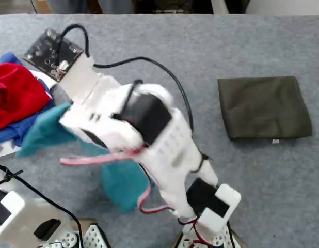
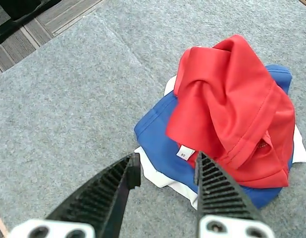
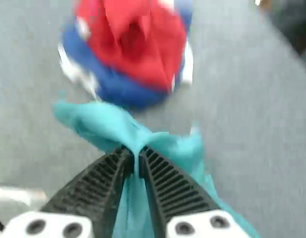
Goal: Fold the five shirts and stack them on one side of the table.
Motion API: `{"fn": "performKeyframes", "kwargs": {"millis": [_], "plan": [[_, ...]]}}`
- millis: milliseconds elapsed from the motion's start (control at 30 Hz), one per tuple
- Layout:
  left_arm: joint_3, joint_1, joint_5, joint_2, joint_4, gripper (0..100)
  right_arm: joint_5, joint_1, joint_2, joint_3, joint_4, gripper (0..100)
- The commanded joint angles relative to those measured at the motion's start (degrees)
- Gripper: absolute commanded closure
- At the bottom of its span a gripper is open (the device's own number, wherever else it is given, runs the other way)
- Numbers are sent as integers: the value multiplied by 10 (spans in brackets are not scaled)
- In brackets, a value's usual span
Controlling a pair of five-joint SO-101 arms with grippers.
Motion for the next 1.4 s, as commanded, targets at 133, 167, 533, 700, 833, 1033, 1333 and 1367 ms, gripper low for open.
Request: {"fn": "performKeyframes", "kwargs": {"millis": [133,167,533,700,833,1033,1333,1367], "plan": [[0,-2,1,-18,-7,805,-70,57,-1,-106,-106,985],[0,-2,1,-18,-7,805,-85,85,2,-89,-106,985],[0,-3,-3,-18,-6,805,-62,408,84,201,-36,985],[0,0,-2,-18,-6,805,40,501,100,312,16,985],[0,3,0,-18,-6,805,122,580,102,408,25,985],[0,40,-1,-18,-3,805,229,666,99,580,26,985],[0,94,0,-18,-3,805,367,753,99,771,26,982],[0,102,0,-18,-3,805,373,753,98,790,26,972]]}}
